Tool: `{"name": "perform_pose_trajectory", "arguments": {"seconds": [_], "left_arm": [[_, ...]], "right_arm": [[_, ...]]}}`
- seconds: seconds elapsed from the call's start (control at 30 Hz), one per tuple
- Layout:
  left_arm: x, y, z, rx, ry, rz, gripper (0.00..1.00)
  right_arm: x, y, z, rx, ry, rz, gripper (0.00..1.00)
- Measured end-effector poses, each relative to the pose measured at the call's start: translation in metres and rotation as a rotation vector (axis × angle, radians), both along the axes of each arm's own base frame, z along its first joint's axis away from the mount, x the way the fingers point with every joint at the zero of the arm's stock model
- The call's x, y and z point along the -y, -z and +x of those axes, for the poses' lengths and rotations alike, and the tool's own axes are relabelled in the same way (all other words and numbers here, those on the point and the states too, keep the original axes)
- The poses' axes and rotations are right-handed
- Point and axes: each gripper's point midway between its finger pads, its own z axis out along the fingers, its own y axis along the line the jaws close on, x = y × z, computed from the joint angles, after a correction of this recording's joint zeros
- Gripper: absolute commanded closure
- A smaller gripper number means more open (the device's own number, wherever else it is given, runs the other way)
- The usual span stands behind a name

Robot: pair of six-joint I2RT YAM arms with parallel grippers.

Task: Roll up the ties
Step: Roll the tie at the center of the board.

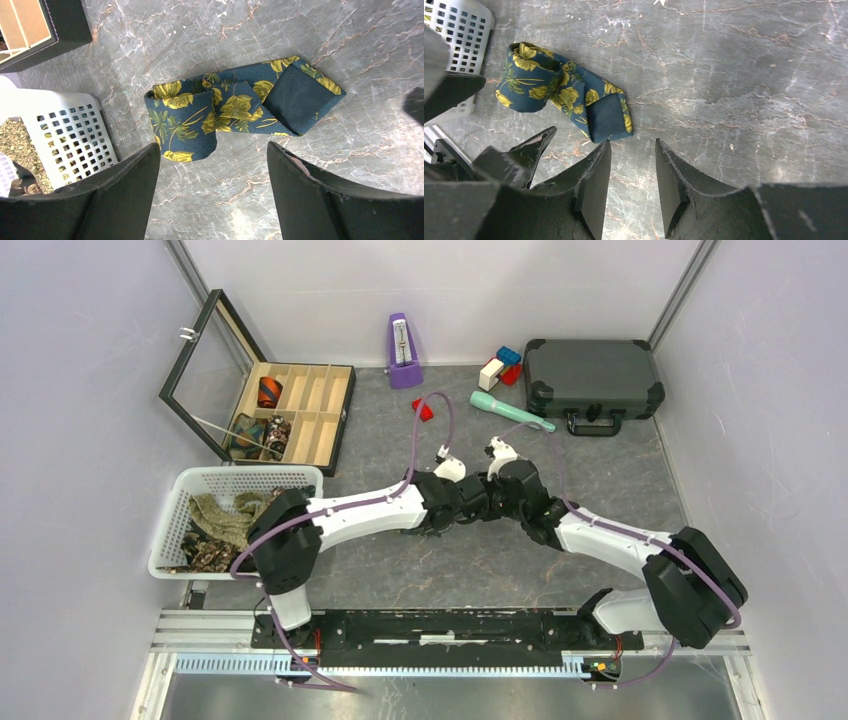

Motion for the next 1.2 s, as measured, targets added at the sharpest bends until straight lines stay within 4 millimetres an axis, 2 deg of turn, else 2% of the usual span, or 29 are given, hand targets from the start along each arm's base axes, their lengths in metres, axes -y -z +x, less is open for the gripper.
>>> {"name": "perform_pose_trajectory", "arguments": {"seconds": [0.17, 0.27, 0.47, 0.6, 0.7, 0.93, 1.2], "left_arm": [[-0.001, -0.020, 0.001, 0.016, -0.010, -0.087, 0.16], [-0.013, -0.033, 0.001, 0.028, -0.038, -0.160, 0.16], [-0.064, -0.052, 0.008, 0.047, -0.148, -0.322, 0.17], [-0.103, -0.050, 0.011, 0.055, -0.255, -0.425, 0.18], [-0.116, -0.045, 0.009, 0.043, -0.292, -0.473, 0.19], [-0.121, -0.032, 0.012, 0.003, -0.323, -0.544, 0.21], [-0.117, -0.032, 0.016, 0.004, -0.320, -0.585, 0.21]], "right_arm": [[-0.015, -0.004, -0.004, 0.003, -0.037, 0.004, 0.53], [-0.029, -0.011, -0.005, 0.010, -0.061, 0.014, 0.51], [-0.065, -0.030, -0.010, 0.028, -0.118, 0.053, 0.43], [-0.094, -0.036, -0.012, 0.020, -0.156, 0.073, 0.36], [-0.113, -0.034, -0.015, -0.001, -0.173, 0.083, 0.34], [-0.142, -0.022, -0.012, -0.051, -0.157, 0.082, 0.36], [-0.151, -0.010, 0.002, -0.071, -0.085, 0.062, 0.40]]}}
